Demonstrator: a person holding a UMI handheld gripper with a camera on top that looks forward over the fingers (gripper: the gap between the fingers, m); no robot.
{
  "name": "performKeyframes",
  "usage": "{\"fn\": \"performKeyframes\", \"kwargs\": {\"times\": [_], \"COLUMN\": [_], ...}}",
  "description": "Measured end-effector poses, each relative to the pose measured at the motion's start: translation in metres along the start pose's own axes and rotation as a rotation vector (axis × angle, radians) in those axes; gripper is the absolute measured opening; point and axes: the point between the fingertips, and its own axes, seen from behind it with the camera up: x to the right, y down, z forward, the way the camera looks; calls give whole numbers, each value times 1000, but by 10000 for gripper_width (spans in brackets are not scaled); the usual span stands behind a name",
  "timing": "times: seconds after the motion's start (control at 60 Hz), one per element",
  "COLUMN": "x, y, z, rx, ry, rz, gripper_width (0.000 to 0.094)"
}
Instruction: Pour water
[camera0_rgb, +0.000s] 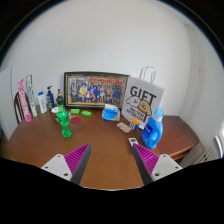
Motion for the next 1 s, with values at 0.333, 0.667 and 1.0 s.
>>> {"fn": "performKeyframes", "kwargs": {"times": [0.333,0.667,1.0], "x": [-44,-208,-283], "y": [2,-13,-32], "z": [22,90,254], "rx": [-9,60,157], "ry": [-71,-233,-113], "rz": [-5,-40,32], "gripper_width": [855,856,857]}}
